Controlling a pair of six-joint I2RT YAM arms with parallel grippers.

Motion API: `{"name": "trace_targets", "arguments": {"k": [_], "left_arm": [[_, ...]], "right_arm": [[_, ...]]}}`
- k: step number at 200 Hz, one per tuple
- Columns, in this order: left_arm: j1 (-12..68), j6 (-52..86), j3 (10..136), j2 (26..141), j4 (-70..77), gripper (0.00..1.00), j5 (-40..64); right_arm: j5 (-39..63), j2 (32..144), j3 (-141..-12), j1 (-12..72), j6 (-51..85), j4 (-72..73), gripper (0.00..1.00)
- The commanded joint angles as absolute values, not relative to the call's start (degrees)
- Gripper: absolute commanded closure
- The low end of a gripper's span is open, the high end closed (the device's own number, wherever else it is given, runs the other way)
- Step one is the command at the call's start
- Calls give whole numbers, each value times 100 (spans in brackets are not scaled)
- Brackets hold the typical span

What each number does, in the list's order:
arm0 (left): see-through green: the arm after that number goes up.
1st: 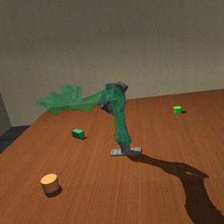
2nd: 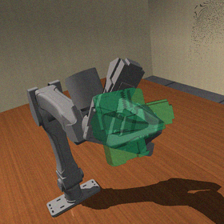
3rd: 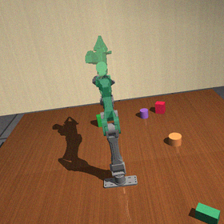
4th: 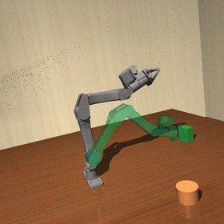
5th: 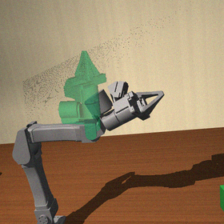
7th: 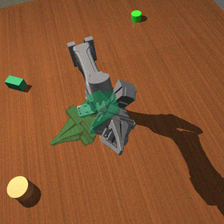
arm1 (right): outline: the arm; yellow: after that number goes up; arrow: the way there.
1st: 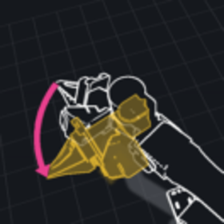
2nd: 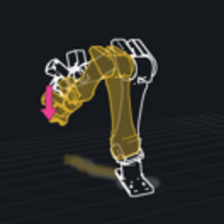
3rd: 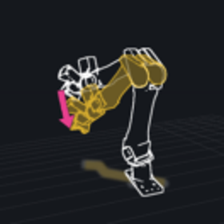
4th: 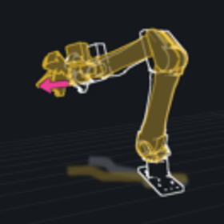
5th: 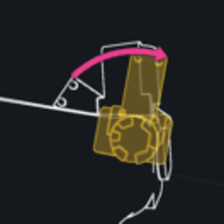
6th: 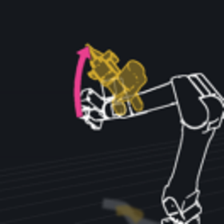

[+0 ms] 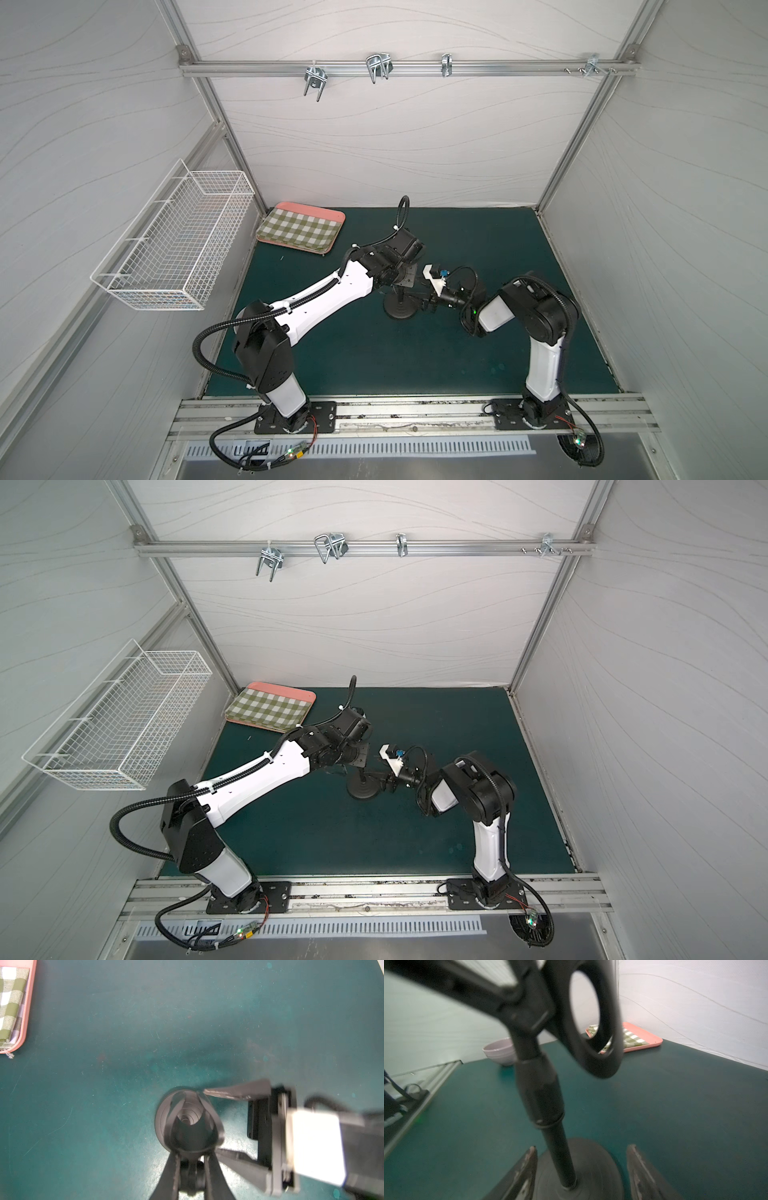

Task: Assemble a microphone stand
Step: Screw the microphone stand pole into the microphone stand base.

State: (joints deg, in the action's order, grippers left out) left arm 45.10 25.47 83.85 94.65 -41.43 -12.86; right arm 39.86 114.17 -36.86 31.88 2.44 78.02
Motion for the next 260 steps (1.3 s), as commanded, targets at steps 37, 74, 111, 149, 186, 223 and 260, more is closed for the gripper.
{"name": "trace_targets", "arguments": {"k": [37, 74, 111, 149, 186, 223, 260], "left_arm": [[4546, 2602, 8400, 9619, -4104, 97, -958], [4552, 2593, 8427, 9652, -4114, 97, -958], [4548, 2600, 8431, 9661, -4135, 97, -984], [4548, 2608, 8429, 9667, -4140, 97, -1006], [4543, 2636, 8425, 9674, -4131, 97, -993], [4548, 2661, 8393, 9665, -4122, 97, -971], [4542, 2671, 8357, 9633, -4116, 97, -971]], "right_arm": [[6191, 12129, -4488, 3095, 1108, 7954, 53], [6306, 12337, -4690, 3129, 1178, 7953, 65], [5598, 12290, -4536, 3308, 869, 7954, 83], [4021, 12006, -3983, 3695, 304, 7944, 97], [1082, 11611, -3302, 4649, -524, 7928, 97], [-2548, 11783, -3524, 6014, -1509, 7939, 96], [-3571, 12146, -4019, 6525, -1611, 7950, 91]]}}
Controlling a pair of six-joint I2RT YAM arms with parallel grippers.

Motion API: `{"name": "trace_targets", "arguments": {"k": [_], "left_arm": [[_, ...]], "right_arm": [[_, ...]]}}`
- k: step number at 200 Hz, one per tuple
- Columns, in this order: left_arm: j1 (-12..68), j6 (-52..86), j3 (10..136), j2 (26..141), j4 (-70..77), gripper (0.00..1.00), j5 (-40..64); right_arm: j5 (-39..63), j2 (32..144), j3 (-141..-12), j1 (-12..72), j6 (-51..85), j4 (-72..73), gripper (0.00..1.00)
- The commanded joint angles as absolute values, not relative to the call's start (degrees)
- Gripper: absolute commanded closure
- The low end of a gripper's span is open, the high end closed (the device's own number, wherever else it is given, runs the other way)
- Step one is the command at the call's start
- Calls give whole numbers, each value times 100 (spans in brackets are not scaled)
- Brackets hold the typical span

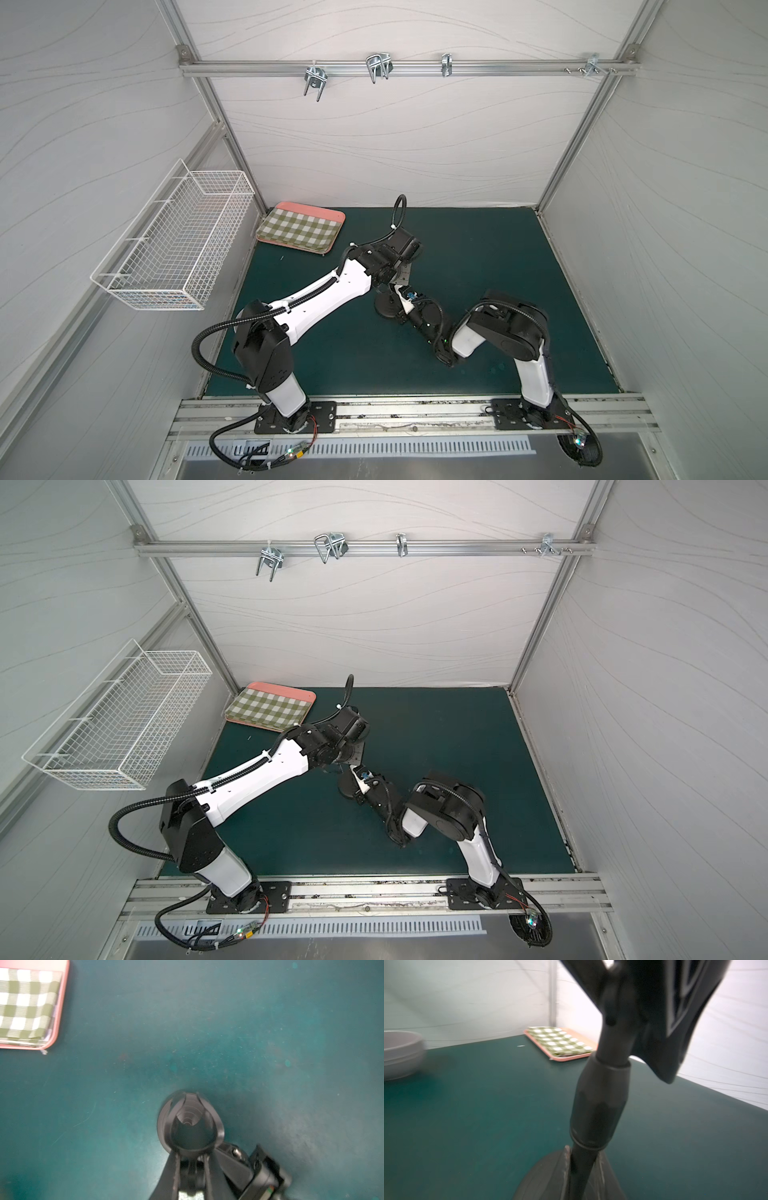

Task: Assemble a microphone stand
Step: Screw the microphone stand pole into the microphone stand base.

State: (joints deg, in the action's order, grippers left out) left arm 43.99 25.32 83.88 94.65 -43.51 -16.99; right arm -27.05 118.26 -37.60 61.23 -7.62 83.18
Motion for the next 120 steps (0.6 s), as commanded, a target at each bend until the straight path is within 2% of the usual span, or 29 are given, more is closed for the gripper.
{"name": "trace_targets", "arguments": {"k": [1, 14, 23, 47, 70, 94, 120], "left_arm": [[4547, 2671, 8349, 9633, -4116, 97, -973], [4543, 2669, 8317, 9609, -4105, 97, -987], [4542, 2661, 8316, 9614, -4104, 97, -984], [4535, 2654, 8336, 9619, -4096, 97, -966], [4541, 2646, 8341, 9609, -4069, 97, -965], [4531, 2637, 8334, 9598, -4080, 97, -957], [4527, 2628, 8323, 9580, -4091, 97, -963]], "right_arm": [[-3574, 12146, -4022, 6523, -1610, 7943, 90], [-3440, 12115, -3998, 6524, -1566, 7949, 80], [-3126, 12056, -3920, 6459, -1535, 7944, 67], [-1630, 11660, -3410, 6052, -1281, 7945, 41], [-212, 11308, -2995, 5346, -791, 7936, 39], [1929, 11189, -2934, 4420, -489, 7932, 39], [4388, 11388, -3412, 3531, 320, 7932, 40]]}}
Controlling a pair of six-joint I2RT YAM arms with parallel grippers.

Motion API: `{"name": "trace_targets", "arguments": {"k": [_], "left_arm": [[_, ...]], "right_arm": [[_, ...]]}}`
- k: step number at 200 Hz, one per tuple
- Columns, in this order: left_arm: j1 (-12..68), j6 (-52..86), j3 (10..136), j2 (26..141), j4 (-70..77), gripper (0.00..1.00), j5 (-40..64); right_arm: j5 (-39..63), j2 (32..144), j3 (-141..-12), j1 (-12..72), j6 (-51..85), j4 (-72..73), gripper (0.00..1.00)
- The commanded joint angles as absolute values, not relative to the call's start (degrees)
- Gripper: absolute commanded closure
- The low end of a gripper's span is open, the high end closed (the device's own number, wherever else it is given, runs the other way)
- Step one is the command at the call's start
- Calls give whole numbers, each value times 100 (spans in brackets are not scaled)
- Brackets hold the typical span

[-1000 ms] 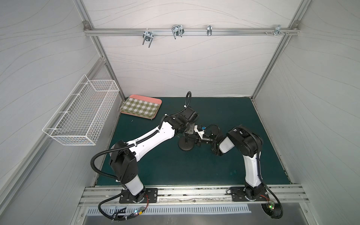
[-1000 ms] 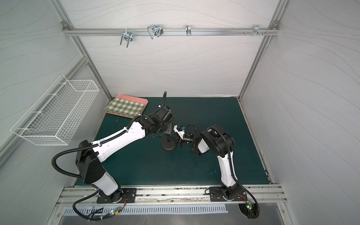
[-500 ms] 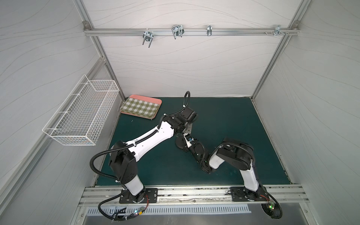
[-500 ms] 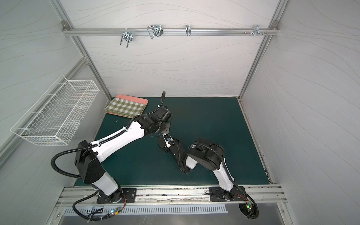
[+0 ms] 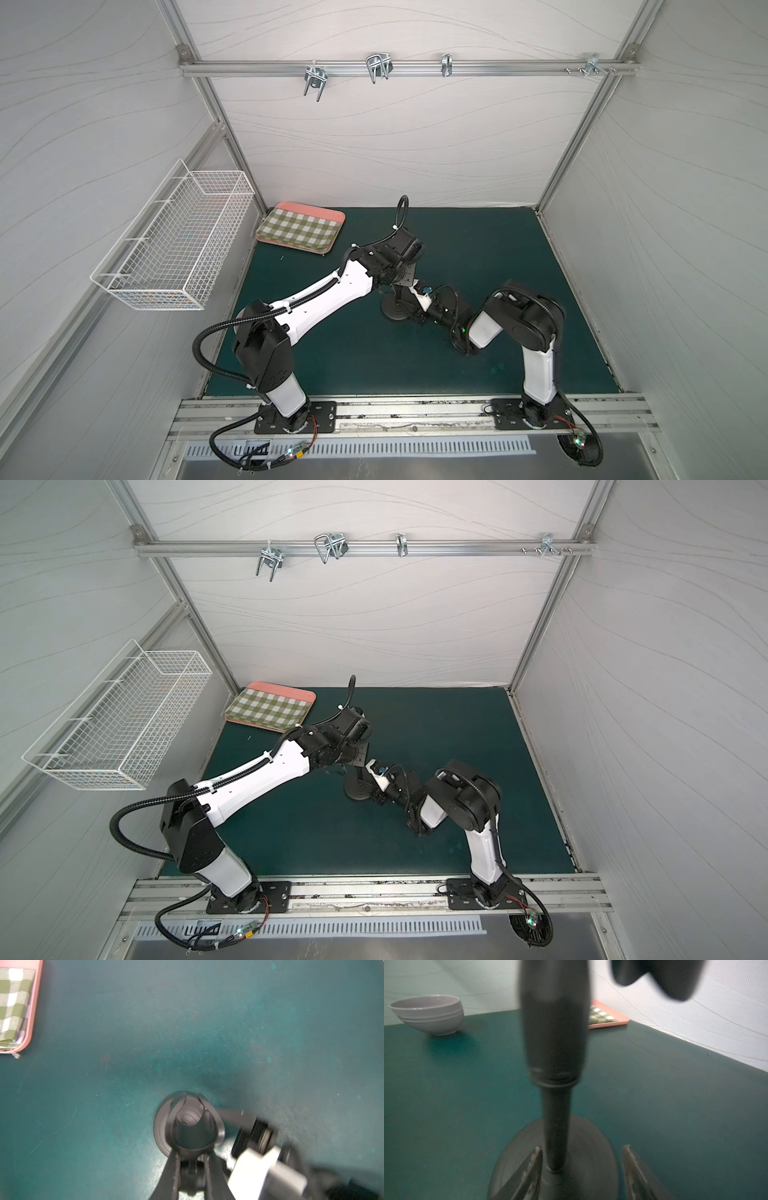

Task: Assemble a microphone stand
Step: Screw the microphone stand pole into the microphone stand base.

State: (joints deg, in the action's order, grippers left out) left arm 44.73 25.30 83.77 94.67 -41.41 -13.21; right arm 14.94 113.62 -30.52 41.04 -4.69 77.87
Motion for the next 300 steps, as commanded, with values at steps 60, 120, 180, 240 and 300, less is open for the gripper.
{"name": "trace_targets", "arguments": {"k": [60, 120, 180, 240, 300], "left_arm": [[4531, 2626, 8341, 9596, -4096, 97, -943], [4524, 2619, 8343, 9619, -4109, 97, -932], [4527, 2635, 8332, 9605, -4126, 97, -958], [4524, 2706, 8239, 9564, -4090, 97, -914], [4518, 2706, 8174, 9518, -4056, 97, -928]], "right_arm": [[6606, 12023, -4458, 3177, 1162, 7937, 44], [6505, 12383, -4798, 3311, 1156, 7954, 71], [3800, 11962, -3959, 3878, 95, 7945, 98], [-2352, 11902, -3575, 6069, -2300, 7940, 99], [-1440, 11828, -3457, 6118, -1911, 7929, 53]]}}
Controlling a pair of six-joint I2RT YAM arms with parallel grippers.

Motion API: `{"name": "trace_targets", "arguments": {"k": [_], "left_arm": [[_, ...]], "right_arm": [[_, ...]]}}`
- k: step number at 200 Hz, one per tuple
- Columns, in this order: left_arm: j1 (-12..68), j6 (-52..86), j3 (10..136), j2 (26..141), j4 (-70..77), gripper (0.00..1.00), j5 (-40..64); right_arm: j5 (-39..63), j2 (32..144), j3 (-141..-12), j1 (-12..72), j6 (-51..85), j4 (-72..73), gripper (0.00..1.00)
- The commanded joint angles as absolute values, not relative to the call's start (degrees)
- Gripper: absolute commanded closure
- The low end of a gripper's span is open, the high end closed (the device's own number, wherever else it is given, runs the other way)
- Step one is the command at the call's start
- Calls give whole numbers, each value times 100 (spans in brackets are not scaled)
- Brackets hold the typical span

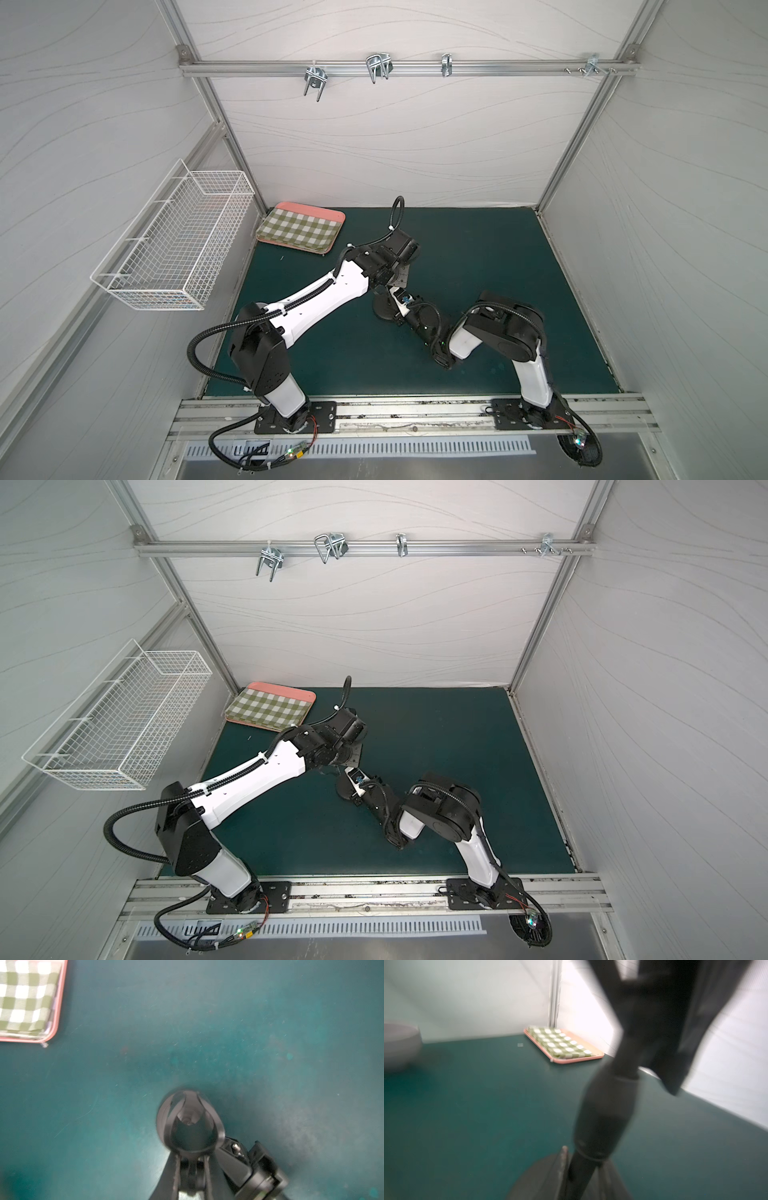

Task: Assemble a microphone stand
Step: Screw the microphone stand pole into the microphone stand base.

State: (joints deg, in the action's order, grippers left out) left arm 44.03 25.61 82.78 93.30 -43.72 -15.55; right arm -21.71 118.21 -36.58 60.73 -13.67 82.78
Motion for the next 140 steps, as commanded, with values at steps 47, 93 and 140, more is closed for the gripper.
{"name": "trace_targets", "arguments": {"k": [47, 93, 140], "left_arm": [[4518, 2701, 8191, 9492, -4008, 97, -905], [4521, 2729, 8163, 9472, -4009, 95, -880], [4522, 2733, 8156, 9449, -4013, 89, -878]], "right_arm": [[791, 11323, -3029, 5091, -1137, 7931, 33], [2046, 11368, -3289, 4591, -802, 7928, 40], [2542, 11511, -3563, 4475, -585, 7928, 82]]}}
